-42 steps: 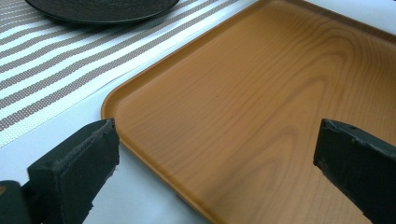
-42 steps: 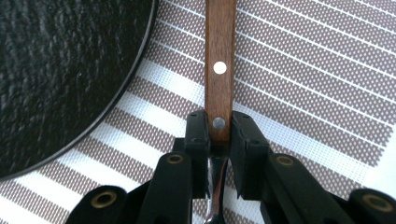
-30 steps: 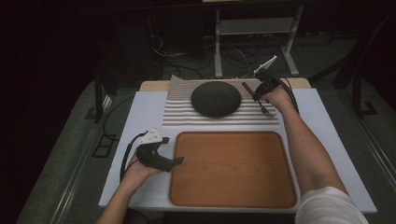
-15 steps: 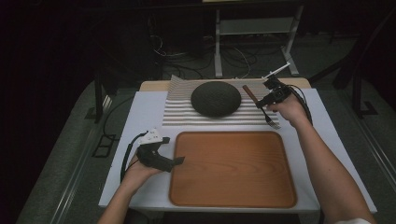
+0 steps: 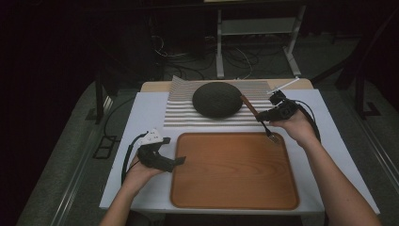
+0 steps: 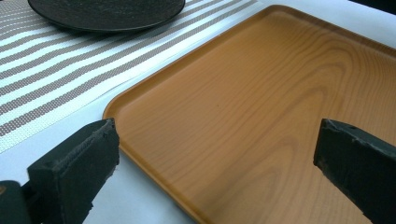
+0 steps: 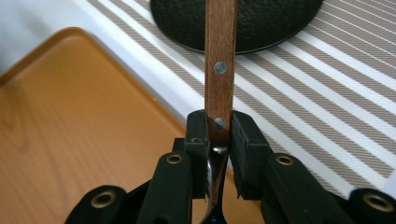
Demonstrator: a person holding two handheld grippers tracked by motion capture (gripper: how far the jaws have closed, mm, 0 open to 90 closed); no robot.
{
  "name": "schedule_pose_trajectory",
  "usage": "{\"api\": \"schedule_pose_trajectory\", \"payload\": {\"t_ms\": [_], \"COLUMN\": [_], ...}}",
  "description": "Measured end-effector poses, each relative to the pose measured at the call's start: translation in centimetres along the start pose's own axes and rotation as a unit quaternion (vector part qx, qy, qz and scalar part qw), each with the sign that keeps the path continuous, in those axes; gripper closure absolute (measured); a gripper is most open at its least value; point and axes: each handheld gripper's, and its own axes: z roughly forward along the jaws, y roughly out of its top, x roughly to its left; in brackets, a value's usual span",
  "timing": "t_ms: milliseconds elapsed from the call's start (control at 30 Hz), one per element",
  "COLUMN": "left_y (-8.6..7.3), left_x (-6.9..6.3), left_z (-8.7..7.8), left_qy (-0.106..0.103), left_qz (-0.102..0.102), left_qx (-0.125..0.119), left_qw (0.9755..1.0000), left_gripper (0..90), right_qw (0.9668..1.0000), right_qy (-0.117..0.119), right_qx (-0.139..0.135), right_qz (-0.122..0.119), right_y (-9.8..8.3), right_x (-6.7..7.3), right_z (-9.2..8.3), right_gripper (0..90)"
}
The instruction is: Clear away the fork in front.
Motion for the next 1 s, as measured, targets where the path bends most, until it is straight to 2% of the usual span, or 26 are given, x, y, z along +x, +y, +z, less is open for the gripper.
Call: {"api": "schedule_pose_trajectory", "payload": {"t_ms": [367,567,767,1000], "left_y": [1.0,2.3,4.6,7.6], "left_x": [-0.4,-0.8,-1.4,-1.8], "left_z": [0.6,1.4,2.5,4.6], "left_qy": [-0.003,-0.011,-0.019,-0.032], "left_qz": [-0.002,0.001,0.017,0.031], "left_qx": [-0.006,-0.003,-0.015,-0.030], "left_qw": [1.0000,0.9999,0.9996,0.9985], "left_gripper": [0.0,0.0,0.0,0.0], "right_qw": [0.9986,0.9972,0.9955,0.9947], "right_qy": [0.041,0.050,0.066,0.073], "right_qx": [-0.027,-0.045,-0.059,-0.065], "right_qz": [-0.022,-0.033,-0.034,-0.034], "right_y": [-2.7,-3.8,-4.9,-5.8], "right_x": [2.7,4.1,4.9,5.4], "right_z": [-0.3,-0.5,-0.5,-0.1], "right_gripper": [76.9,76.9,76.9,76.9]}}
